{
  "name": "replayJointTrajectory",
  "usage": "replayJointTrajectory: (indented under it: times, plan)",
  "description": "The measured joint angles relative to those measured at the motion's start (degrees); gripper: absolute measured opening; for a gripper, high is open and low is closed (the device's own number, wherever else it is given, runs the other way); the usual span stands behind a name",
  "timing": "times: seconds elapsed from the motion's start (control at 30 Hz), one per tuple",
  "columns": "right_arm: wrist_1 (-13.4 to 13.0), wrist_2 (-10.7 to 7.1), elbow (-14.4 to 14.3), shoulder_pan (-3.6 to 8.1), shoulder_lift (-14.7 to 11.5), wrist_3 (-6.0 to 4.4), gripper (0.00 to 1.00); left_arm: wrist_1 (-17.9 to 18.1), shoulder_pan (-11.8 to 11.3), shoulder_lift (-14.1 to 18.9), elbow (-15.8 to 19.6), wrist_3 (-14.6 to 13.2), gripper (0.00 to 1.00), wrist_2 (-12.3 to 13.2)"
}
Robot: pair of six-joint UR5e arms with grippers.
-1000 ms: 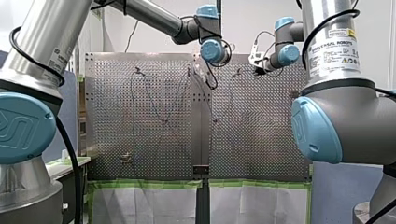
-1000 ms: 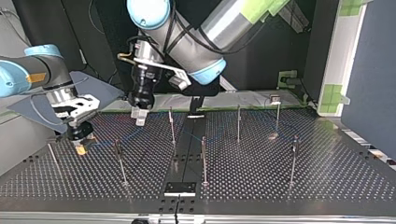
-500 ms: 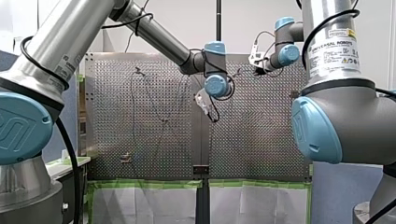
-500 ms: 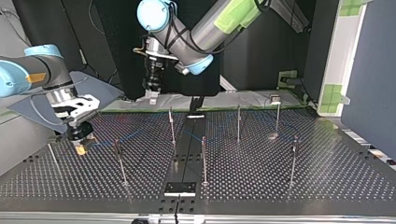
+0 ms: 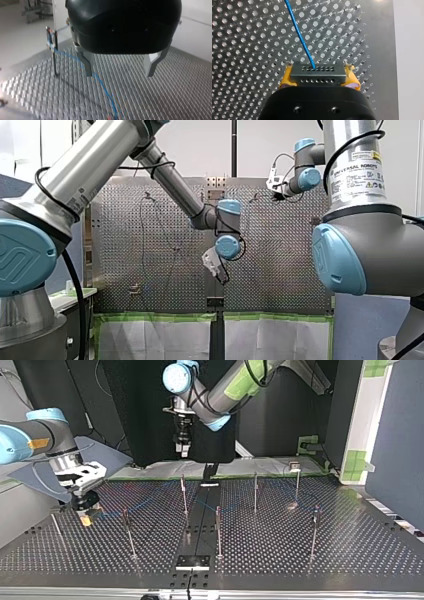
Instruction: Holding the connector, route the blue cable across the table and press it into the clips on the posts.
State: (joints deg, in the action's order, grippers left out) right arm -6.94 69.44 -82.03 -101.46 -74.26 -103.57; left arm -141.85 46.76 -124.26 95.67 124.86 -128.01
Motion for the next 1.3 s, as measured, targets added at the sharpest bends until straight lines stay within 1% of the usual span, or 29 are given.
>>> replayJointTrajectory:
  times: [0.1,0.23,0.6,0.77,0.97,1.1,1.3]
  plan:
    - [-0.01,0.0,-0.01,0.02,0.01,0.02,0.0,1.51,-1.23,-1.53,1.53,-0.34,1.0,0.3]
    - [-0.01,0.0,-0.02,0.06,0.02,0.02,0.0,3.32,-2.94,-3.34,3.33,-1.76,1.0,1.71]
    - [-0.01,0.0,-0.01,0.12,0.04,0.1,0.0,8.54,-8.14,-8.5,8.55,-6.91,1.0,6.85]
    - [0.02,0.04,0.0,0.15,0.08,0.11,0.0,11.04,-10.45,-9.44,11.04,-9.37,1.0,9.25]
    - [0.16,0.6,-0.02,0.21,0.1,0.11,0.0,13.44,-11.03,-9.52,13.45,-11.8,1.0,10.02]
    - [0.3,1.44,-0.03,0.3,0.1,-0.07,0.0,15.18,-10.92,-9.55,15.2,-13.55,1.0,10.45]
    - [0.4,1.8,-0.02,0.56,0.05,-0.22,0.0,17.7,-10.63,-9.54,17.71,-16.06,1.0,11.73]
